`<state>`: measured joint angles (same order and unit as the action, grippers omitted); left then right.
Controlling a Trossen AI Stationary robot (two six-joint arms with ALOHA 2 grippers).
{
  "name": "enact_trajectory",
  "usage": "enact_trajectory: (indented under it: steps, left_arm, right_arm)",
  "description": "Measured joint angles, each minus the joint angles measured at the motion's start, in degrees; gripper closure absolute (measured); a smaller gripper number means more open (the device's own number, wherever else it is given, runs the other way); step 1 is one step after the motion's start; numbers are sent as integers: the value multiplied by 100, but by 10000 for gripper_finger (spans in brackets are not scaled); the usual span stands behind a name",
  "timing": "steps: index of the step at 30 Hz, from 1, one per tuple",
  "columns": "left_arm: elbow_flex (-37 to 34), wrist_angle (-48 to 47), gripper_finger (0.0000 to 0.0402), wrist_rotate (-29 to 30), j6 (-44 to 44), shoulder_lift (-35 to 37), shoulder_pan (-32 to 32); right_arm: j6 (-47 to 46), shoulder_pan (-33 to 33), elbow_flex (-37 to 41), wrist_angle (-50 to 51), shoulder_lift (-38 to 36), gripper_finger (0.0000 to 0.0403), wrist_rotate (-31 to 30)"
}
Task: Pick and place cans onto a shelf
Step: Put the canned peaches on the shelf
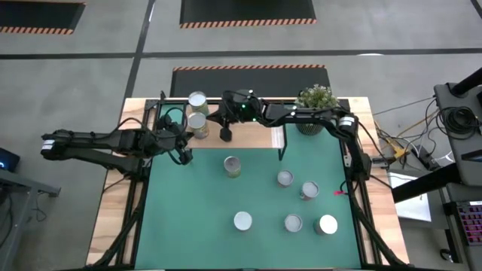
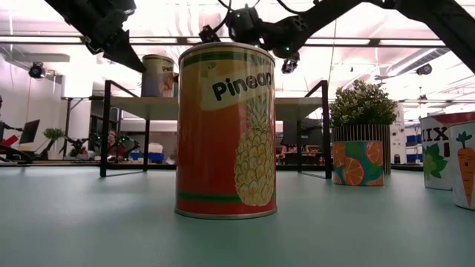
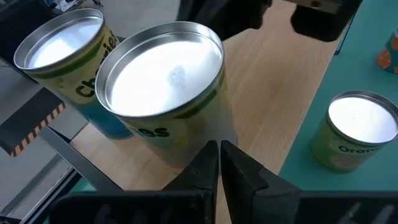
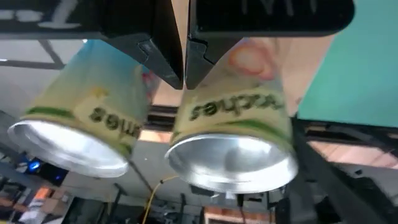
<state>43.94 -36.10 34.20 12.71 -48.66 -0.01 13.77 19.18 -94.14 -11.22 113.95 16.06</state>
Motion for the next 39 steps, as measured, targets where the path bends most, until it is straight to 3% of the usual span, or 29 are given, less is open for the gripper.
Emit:
enact_trajectory:
  steps: [14,21,25,30,39]
  left_arm:
    - [0,-56,402,267,21,0,7]
    - [0,-227,402,244,232,0,4]
    - [0,-320,402,239,306,0,6]
    - [-2,-321,402,240,341,0,4]
    - [-7,-342,402,280,376,2,7]
  right_arm:
    - [379,-239,2,595,-174,394,235]
    - [617,-245,-49,787,-306,394,-688]
    - [669,-164,-47,419,-230,394,-847]
    - [561,-155,-42,-79,12,394,-814]
    - [697,-258,-36,123,43,394,-418]
